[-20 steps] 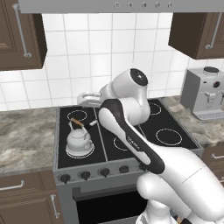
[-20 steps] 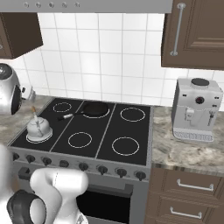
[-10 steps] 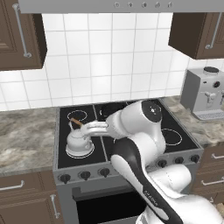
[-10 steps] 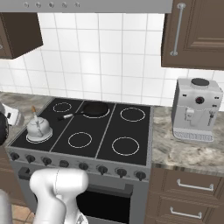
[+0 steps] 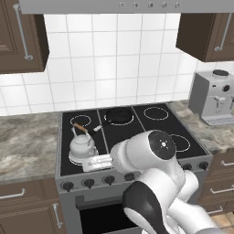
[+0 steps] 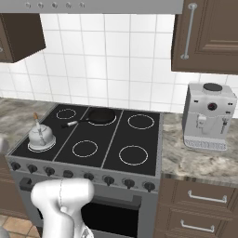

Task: Pick the kettle from the counter and place it on a stove burner. Then turn the burner on.

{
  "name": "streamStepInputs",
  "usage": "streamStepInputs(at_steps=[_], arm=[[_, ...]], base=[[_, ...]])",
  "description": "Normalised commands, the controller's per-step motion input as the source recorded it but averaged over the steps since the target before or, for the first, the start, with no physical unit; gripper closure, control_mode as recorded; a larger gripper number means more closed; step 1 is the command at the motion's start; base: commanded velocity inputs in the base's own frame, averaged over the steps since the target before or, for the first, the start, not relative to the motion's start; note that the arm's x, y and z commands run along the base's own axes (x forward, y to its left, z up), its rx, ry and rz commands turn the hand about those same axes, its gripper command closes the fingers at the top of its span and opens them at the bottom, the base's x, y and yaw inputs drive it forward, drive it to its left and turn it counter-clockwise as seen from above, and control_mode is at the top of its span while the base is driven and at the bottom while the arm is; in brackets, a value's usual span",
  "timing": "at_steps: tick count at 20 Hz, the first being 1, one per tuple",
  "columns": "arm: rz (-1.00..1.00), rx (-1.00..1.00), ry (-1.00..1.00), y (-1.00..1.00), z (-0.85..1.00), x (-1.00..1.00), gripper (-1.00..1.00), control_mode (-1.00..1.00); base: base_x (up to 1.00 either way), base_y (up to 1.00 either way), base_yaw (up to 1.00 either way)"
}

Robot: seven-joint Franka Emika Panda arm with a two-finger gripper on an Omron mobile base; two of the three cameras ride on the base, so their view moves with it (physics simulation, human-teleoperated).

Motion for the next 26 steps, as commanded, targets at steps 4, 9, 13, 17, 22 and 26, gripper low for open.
streamStepInputs(at_steps=[4, 9, 13, 17, 22, 26], arm=[[0.00, -0.05, -0.32, 0.00, -0.31, -0.71, -1.00, -1.00], [0.00, -0.10, -0.29, 0.00, -0.47, -0.35, -1.00, -1.00], [0.00, 0.00, -0.06, 0.00, -0.13, 0.00, -1.00, -1.00], [0.00, 0.01, 0.00, 0.03, -0.76, 0.00, -1.00, -1.00], [0.00, 0.04, 0.00, 0.01, -0.84, 0.00, -1.00, -1.00], [0.00, 0.03, -0.02, 0.00, -0.79, 0.00, -1.00, -1.00]], base=[[0.00, 0.00, 0.00], [0.00, 0.00, 0.00], [0.00, 0.00, 0.00], [0.00, 0.00, 0.00], [0.00, 0.00, 0.00], [0.00, 0.00, 0.00]])
